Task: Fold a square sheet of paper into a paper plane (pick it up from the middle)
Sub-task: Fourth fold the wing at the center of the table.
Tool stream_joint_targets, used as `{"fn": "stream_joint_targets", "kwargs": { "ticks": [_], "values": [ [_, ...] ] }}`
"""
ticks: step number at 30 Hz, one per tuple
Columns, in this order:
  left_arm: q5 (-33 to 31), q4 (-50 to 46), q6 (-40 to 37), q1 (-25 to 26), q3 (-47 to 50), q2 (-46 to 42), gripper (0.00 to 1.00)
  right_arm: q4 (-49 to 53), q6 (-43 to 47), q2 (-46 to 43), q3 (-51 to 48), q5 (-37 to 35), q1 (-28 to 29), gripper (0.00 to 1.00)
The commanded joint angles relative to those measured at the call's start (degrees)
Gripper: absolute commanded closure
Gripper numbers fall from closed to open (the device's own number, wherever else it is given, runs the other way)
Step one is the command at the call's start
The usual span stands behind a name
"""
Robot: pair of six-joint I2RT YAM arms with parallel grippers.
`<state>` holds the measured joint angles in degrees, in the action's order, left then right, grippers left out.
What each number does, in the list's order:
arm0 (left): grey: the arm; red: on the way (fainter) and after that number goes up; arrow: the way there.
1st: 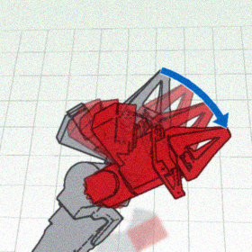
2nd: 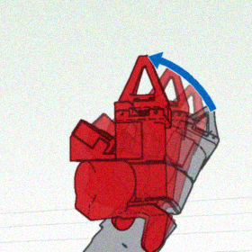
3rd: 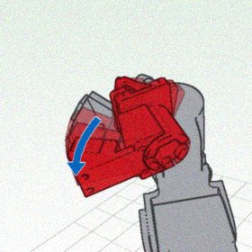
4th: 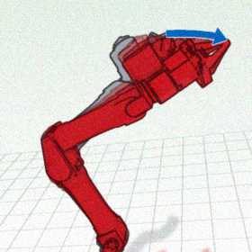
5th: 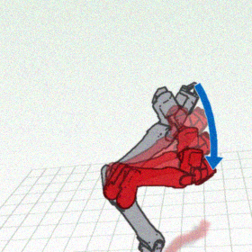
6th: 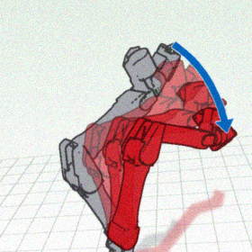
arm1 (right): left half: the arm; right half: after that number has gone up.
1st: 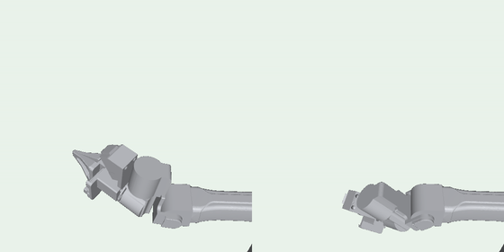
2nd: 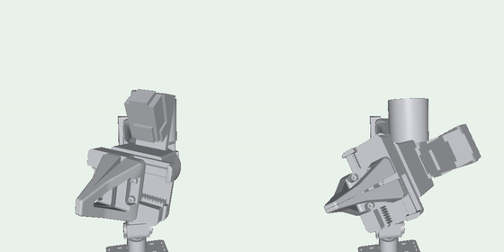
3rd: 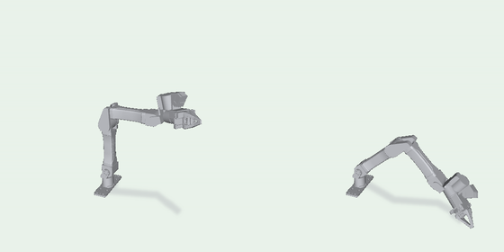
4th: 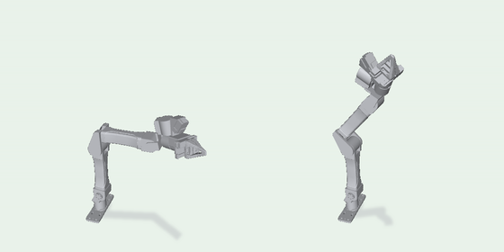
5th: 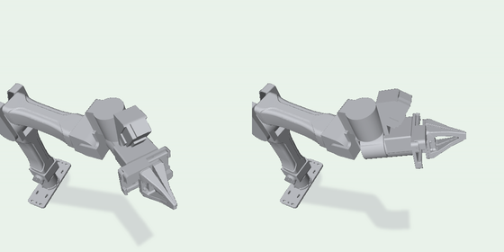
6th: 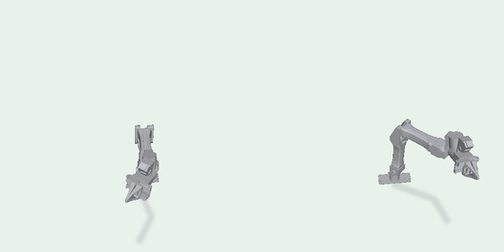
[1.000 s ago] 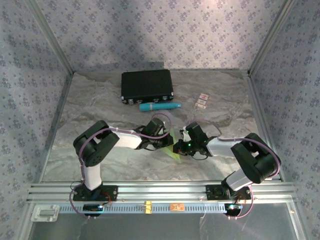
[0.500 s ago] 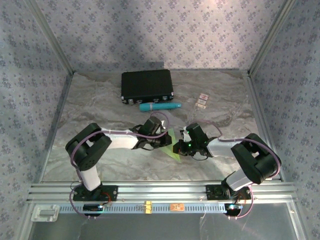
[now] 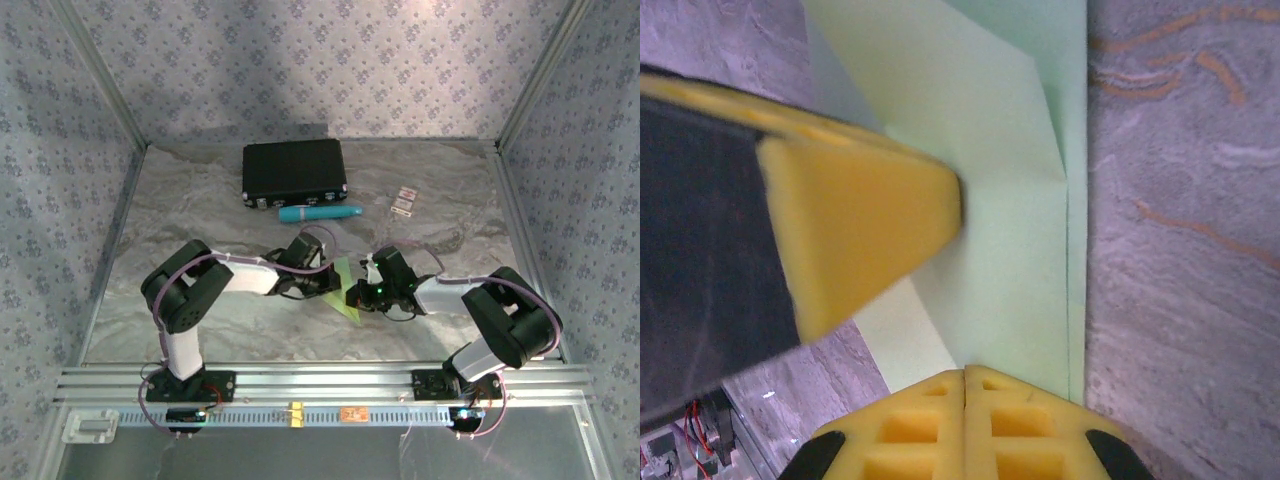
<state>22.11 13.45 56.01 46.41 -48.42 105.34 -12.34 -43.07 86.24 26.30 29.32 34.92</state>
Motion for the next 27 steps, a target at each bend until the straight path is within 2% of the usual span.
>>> {"fn": "stream_joint_targets", "kwargs": {
  "ticks": [1, 14, 27],
  "values": [
    [-4.97, -2.94, -0.24, -3.22, -1.97, 1.88, 0.95, 8.16, 0.91, 1.22, -2.75, -2.37, 0.15, 0.99],
    [-5.05, -7.9, -2.98, -8.83, -5.84, 3.98, 0.95, 8.67, 1.95, 1.39, -2.26, -1.53, -0.02, 0.99],
    [-6.5, -13.43, -9.11, -11.8, -8.87, 4.49, 0.96, 9.28, 3.11, 1.86, -1.63, -0.47, -0.71, 0.99]
  ]
}}
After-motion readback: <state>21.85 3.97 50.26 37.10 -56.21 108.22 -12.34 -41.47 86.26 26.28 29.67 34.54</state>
